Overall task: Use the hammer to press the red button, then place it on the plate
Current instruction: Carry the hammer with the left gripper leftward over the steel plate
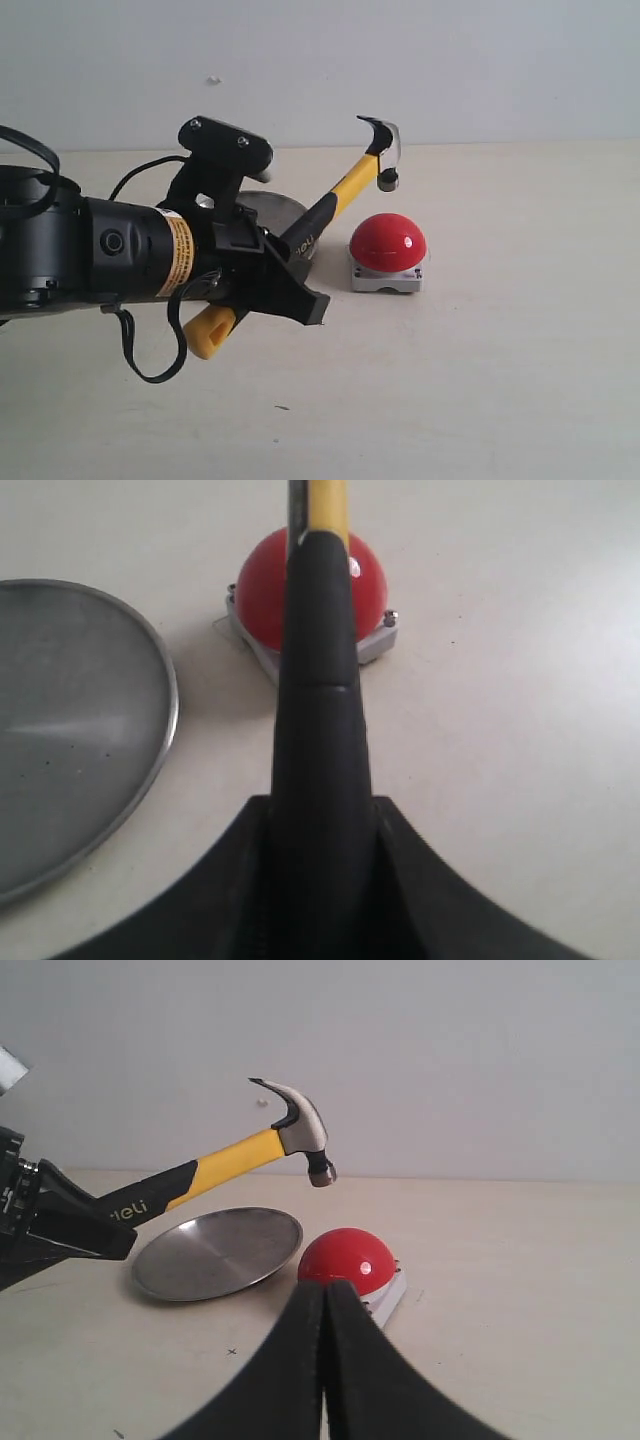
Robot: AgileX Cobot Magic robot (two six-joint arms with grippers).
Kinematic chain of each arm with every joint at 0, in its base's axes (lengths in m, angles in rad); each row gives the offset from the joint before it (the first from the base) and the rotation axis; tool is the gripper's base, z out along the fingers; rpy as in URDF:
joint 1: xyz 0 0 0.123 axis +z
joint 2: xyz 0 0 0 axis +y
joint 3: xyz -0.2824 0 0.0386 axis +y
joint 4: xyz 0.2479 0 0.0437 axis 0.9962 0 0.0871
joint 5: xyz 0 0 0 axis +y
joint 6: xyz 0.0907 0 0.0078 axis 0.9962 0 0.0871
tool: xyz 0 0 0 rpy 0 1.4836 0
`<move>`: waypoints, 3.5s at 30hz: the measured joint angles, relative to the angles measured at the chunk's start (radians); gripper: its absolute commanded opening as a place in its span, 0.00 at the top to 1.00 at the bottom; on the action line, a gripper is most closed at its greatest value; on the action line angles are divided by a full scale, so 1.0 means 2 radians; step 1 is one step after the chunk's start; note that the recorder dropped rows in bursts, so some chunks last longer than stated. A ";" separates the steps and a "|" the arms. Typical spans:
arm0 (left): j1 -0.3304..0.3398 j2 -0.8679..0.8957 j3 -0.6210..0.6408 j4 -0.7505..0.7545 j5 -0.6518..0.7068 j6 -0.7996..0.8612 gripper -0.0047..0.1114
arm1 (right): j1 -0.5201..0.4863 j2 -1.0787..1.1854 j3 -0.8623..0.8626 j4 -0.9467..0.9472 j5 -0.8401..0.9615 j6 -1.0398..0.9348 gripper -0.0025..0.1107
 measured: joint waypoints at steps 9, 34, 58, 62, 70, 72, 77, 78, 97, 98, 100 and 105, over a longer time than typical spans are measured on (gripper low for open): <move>0.000 0.000 0.009 0.000 -0.017 0.000 0.96 | 0.000 0.000 0.000 -0.002 0.000 0.000 0.98; 0.003 -0.016 -0.012 -0.003 -0.028 0.004 0.96 | 0.000 0.000 0.000 -0.002 0.001 0.000 0.98; 0.005 -0.099 -0.020 -0.026 -0.003 -0.007 0.96 | 0.000 0.000 0.000 -0.002 0.001 0.000 0.98; 0.005 -0.131 -0.020 -0.043 0.017 -0.013 0.96 | 0.000 0.000 0.000 -0.002 0.001 0.000 0.98; 0.044 -0.139 0.000 -0.065 0.021 -0.088 0.96 | 0.000 0.000 0.000 -0.002 0.001 0.000 0.98; 0.071 -0.139 0.013 -0.068 0.000 -0.114 0.96 | 0.000 0.000 0.000 -0.002 0.001 0.000 0.98; 0.141 -0.136 0.060 -0.055 -0.129 -0.173 0.96 | 0.000 0.000 0.000 -0.002 0.001 0.000 0.98; 0.158 -0.134 0.068 -0.040 -0.165 -0.189 0.96 | 0.000 0.000 0.000 -0.002 0.001 0.000 0.98; 0.310 0.080 0.066 0.093 -0.523 -0.282 0.96 | 0.000 0.000 0.000 -0.002 0.001 0.000 0.98; 0.313 0.092 0.060 0.093 -0.526 -0.284 0.96 | 0.000 0.000 0.000 -0.002 0.001 0.000 0.98; 0.317 0.115 0.050 0.091 -0.532 -0.296 0.96 | 0.000 0.000 0.000 -0.002 0.001 0.000 0.98; 0.322 0.179 0.020 0.085 -0.532 -0.335 0.96 | 0.000 0.000 0.000 -0.002 0.001 0.000 0.98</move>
